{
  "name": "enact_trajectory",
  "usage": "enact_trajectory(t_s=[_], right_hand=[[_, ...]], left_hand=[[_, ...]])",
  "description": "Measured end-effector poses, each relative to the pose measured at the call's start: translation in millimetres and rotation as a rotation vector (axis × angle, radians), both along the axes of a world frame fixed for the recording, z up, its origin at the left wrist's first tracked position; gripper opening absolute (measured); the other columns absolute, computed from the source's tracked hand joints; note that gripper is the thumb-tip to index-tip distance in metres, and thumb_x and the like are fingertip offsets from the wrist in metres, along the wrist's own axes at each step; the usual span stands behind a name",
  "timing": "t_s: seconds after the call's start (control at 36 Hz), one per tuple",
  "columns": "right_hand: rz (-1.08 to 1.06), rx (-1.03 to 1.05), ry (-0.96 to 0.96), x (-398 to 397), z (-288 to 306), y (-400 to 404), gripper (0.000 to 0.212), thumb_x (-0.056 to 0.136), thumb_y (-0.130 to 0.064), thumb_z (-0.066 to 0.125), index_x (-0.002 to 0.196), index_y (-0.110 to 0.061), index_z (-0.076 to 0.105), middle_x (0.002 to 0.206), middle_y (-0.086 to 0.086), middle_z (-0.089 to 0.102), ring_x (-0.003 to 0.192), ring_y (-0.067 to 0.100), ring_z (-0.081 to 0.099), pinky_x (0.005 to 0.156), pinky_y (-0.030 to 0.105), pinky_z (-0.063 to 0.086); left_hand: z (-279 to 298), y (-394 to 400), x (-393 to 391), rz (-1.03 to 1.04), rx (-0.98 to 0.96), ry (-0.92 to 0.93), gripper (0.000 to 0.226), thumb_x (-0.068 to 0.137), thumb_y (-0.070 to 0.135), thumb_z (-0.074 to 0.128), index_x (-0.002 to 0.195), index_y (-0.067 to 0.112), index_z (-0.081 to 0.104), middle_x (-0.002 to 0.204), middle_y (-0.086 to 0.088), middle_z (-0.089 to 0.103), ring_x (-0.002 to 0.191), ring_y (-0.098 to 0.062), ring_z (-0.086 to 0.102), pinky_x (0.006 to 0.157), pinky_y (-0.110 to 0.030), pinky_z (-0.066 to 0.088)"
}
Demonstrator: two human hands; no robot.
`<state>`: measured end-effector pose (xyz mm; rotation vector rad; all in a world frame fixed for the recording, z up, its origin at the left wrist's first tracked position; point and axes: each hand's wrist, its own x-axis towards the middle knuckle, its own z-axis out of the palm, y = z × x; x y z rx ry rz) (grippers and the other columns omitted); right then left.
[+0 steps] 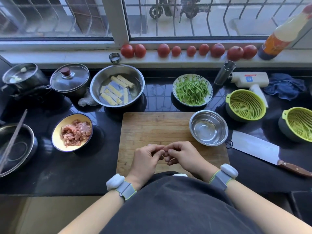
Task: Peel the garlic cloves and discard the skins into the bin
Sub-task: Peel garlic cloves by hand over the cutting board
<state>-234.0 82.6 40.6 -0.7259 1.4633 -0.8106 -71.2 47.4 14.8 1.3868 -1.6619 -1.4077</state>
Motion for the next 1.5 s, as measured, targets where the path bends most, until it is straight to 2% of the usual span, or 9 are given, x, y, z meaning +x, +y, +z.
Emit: enact_trajectory(t_s=[0.11,0.31,0.44,0.83,1.14,1.22,1.33,1.42,1.5], right_hand=[[-0.087,0.055,-0.129,0,0,0,0.02,0.098,0.009,0.049,0.099,0.005,0.069,0.081,0.014,0.069,0.068,0.02,0.065,0.066,0.033,0.059],[-0.089,0.068,-0.117,-2,-2,2,0.018,0.097,0.008,0.051,0.101,0.008,0.068,0.077,0.012,0.068,0.068,0.021,0.064,0.068,0.035,0.059],[-0.068,0.051,-0.097,2,-1,2,0.015,0.097,0.007,0.053,0.1,0.007,0.068,0.077,0.013,0.068,0.066,0.02,0.065,0.068,0.035,0.058],[-0.037,-0.092,0.047,-4,8,2,0.012,0.096,0.002,0.06,0.1,0.0,0.071,0.08,0.011,0.072,0.072,0.02,0.069,0.071,0.034,0.061],[-0.027,-0.2,0.185,-9,4,1,0.011,0.093,-0.003,0.067,0.095,-0.012,0.071,0.079,0.008,0.071,0.069,0.018,0.067,0.071,0.038,0.061],[0.025,-0.242,0.268,-8,2,1,0.013,0.091,-0.005,0.07,0.096,-0.016,0.075,0.075,0.001,0.07,0.066,0.012,0.064,0.069,0.032,0.059],[0.11,-0.26,0.353,-8,2,1,0.012,0.089,-0.008,0.073,0.097,-0.015,0.078,0.073,-0.005,0.071,0.063,0.003,0.061,0.069,0.022,0.053],[0.119,-0.249,0.355,-10,1,0,0.01,0.089,-0.01,0.074,0.092,-0.018,0.079,0.072,-0.005,0.072,0.064,0.01,0.064,0.069,0.03,0.058],[0.117,-0.234,0.35,-12,0,0,0.009,0.089,-0.011,0.074,0.091,-0.019,0.079,0.076,0.0,0.074,0.07,0.02,0.07,0.071,0.037,0.062]], left_hand=[[-1,-1,1,-0.003,-0.179,-0.068,0.016,0.088,0.007,0.073,0.099,0.017,0.08,0.083,0.006,0.076,0.077,-0.006,0.072,0.077,-0.038,0.06],[-1,3,4,0.024,-0.083,-0.014,0.015,0.093,0.005,0.067,0.094,0.016,0.078,0.076,0.001,0.072,0.07,-0.018,0.07,0.073,-0.039,0.059],[7,4,-2,0.092,0.102,0.096,0.015,0.093,-0.002,0.064,0.092,0.004,0.077,0.071,0.001,0.072,0.063,-0.009,0.065,0.065,-0.019,0.052],[21,3,-8,0.22,0.483,0.47,0.014,0.094,-0.006,0.058,0.1,-0.002,0.071,0.076,-0.013,0.073,0.064,-0.015,0.068,0.073,-0.025,0.06],[14,2,-3,0.113,0.43,0.297,0.022,0.094,-0.006,0.062,0.106,0.007,0.075,0.083,-0.006,0.073,0.073,-0.017,0.069,0.086,-0.033,0.058],[15,1,-3,0.045,0.383,0.239,0.027,0.093,-0.007,0.063,0.115,0.005,0.071,0.079,-0.009,0.072,0.07,-0.017,0.068,0.08,-0.032,0.059],[21,-3,-4,-0.001,0.327,0.2,0.02,0.09,-0.009,0.065,0.1,0.006,0.055,0.075,-0.018,0.07,0.067,-0.021,0.07,0.069,-0.029,0.058],[22,-7,-3,-0.017,0.295,0.157,0.011,0.09,-0.008,0.066,0.092,0.001,0.059,0.081,-0.025,0.07,0.067,-0.021,0.07,0.068,-0.03,0.058],[21,-8,-4,0.015,0.272,0.152,0.003,0.089,-0.007,0.067,0.09,-0.006,0.065,0.077,-0.014,0.07,0.066,-0.017,0.068,0.068,-0.028,0.058]])
